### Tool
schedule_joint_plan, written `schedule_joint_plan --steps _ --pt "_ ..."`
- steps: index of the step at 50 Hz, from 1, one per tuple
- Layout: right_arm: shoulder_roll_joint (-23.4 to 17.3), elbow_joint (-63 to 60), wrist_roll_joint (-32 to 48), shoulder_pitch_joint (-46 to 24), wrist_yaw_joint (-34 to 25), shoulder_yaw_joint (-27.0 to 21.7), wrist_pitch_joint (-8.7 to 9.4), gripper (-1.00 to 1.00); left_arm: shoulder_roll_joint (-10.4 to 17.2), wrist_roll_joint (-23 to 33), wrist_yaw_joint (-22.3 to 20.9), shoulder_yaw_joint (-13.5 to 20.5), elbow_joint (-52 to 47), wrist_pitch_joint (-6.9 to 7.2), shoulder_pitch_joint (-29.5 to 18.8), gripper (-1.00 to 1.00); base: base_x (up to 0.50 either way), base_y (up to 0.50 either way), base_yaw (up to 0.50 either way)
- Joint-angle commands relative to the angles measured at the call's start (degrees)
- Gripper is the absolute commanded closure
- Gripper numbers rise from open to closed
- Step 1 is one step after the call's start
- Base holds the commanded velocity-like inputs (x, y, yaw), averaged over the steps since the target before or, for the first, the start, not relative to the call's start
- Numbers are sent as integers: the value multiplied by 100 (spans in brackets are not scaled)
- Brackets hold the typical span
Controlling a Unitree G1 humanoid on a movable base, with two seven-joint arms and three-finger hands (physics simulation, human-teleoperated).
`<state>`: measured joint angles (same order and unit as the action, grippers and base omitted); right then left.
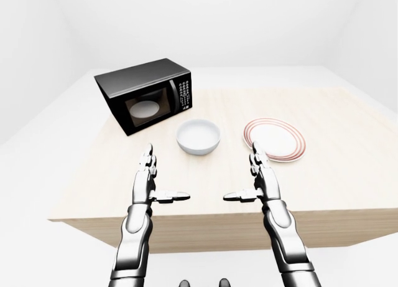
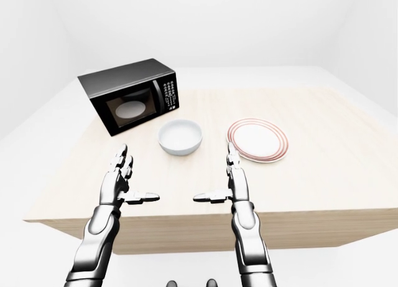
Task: Pick up the white bowl and put it on the plate.
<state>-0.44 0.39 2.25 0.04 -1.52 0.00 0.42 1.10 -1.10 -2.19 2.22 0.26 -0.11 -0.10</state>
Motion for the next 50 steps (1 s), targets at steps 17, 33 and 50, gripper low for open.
schedule_joint_plan --steps 17,33,50 --pt "7 39 56 0 1 29 -56 -100 0 0 -1 -1 0 0 -4 -100 21 0 0" --pt "9 71 51 9 -11 33 -90 -100 -1 -1 -1 -1 -1 1 -4 -100 23 0 0" --pt "14 79 103 4 10 57 -90 -100 -1 -1 1 0 -1 1 -4 -100 22 0 0"
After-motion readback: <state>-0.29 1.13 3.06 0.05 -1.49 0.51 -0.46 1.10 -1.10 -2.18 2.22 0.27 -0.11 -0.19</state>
